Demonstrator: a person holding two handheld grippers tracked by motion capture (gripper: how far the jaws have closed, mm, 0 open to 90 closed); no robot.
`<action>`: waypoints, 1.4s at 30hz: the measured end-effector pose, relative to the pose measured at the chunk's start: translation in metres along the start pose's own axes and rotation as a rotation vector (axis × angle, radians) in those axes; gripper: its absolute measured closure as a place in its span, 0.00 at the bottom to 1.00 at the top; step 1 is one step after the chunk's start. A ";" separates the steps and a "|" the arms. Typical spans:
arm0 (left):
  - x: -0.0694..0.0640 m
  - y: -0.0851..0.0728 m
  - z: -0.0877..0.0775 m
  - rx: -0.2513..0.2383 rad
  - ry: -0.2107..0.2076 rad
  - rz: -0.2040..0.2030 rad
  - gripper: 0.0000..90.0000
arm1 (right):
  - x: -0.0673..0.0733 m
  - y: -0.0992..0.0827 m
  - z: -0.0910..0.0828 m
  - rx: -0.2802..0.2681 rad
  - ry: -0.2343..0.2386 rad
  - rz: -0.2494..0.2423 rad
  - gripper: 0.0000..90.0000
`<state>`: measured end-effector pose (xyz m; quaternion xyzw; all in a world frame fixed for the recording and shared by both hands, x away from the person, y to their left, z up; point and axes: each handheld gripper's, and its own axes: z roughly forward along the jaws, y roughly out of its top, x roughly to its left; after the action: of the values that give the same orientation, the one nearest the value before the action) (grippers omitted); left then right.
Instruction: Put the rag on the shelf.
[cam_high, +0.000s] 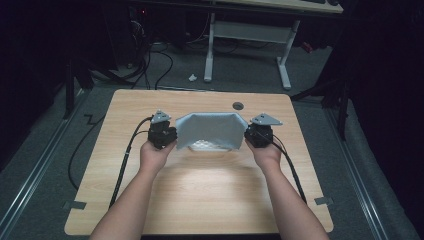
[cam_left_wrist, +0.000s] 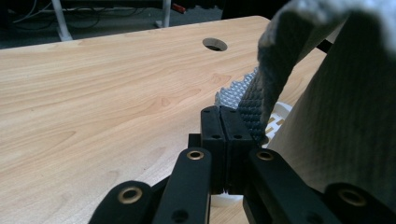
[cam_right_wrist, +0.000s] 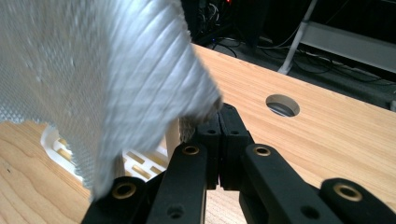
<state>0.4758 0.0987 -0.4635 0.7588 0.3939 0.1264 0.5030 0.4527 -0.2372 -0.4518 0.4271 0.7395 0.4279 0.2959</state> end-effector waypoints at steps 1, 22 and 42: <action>0.000 -0.001 0.000 0.000 -0.001 0.001 0.99 | 0.000 -0.002 0.000 -0.002 -0.003 0.002 1.00; 0.001 -0.014 0.002 0.008 0.003 -0.021 0.94 | 0.000 -0.027 0.016 0.054 0.012 0.051 0.97; 0.013 -0.007 -0.023 -0.049 0.068 -0.027 0.79 | -0.025 -0.010 -0.018 -0.032 -0.052 0.076 0.84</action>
<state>0.4669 0.1250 -0.4617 0.7363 0.4177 0.1550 0.5093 0.4455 -0.2687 -0.4510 0.4609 0.7079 0.4394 0.3056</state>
